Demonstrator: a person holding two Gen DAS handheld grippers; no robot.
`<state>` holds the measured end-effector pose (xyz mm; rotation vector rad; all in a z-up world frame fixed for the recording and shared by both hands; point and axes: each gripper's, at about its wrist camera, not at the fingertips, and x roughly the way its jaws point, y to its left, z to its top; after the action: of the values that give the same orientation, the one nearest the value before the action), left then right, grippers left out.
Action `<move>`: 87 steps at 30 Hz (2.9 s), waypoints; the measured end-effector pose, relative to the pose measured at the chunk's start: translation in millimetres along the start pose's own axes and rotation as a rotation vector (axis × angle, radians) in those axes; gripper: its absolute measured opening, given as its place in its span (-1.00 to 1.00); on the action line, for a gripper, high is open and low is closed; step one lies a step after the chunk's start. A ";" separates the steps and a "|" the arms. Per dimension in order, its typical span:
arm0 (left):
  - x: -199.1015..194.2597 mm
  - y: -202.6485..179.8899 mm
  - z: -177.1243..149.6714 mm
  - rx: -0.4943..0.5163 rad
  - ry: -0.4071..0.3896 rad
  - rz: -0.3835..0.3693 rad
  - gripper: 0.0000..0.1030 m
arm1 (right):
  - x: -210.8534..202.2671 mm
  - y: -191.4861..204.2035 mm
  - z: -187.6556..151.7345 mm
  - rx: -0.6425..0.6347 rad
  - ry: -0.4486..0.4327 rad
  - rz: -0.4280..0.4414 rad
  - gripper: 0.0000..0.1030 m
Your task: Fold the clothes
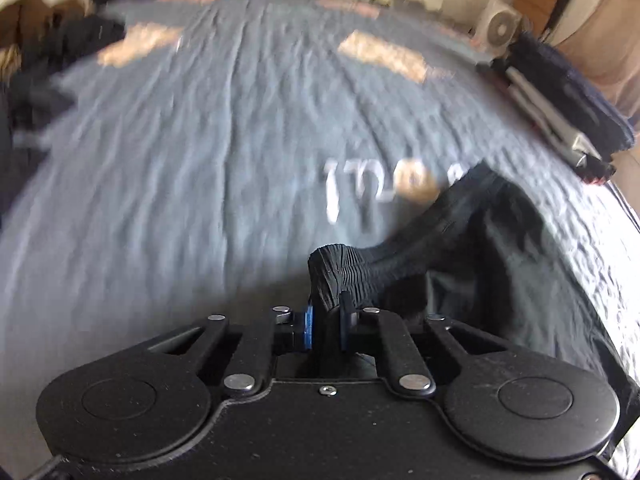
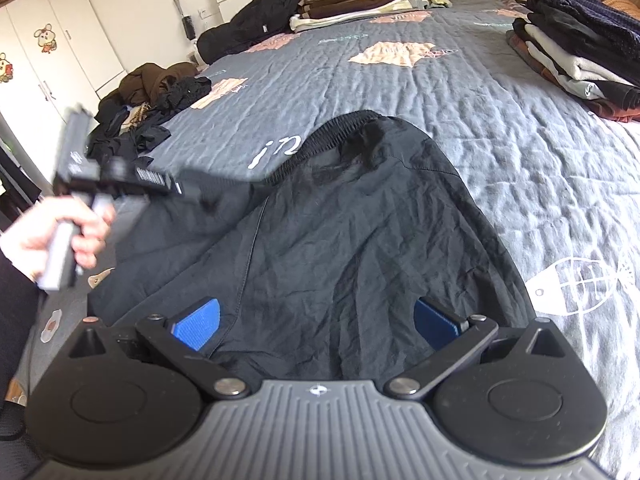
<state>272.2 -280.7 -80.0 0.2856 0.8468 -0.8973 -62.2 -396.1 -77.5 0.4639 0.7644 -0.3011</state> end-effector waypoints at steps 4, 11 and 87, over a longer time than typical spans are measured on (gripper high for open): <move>-18.2 -34.3 27.7 0.236 -0.163 0.138 -0.79 | 6.6 7.1 3.2 -0.011 0.002 -0.012 1.00; -10.1 -60.8 60.1 0.490 -0.343 0.326 -0.66 | 16.1 12.1 6.2 -0.008 0.002 -0.009 1.00; -108.6 -64.5 -243.5 0.710 -0.295 0.253 -0.27 | 0.2 59.0 14.3 -0.020 -0.064 0.063 1.00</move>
<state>57.3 -125.2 -149.7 0.8350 0.1859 -0.9470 -28.7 -352.6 -51.4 0.4570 0.6887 -0.2482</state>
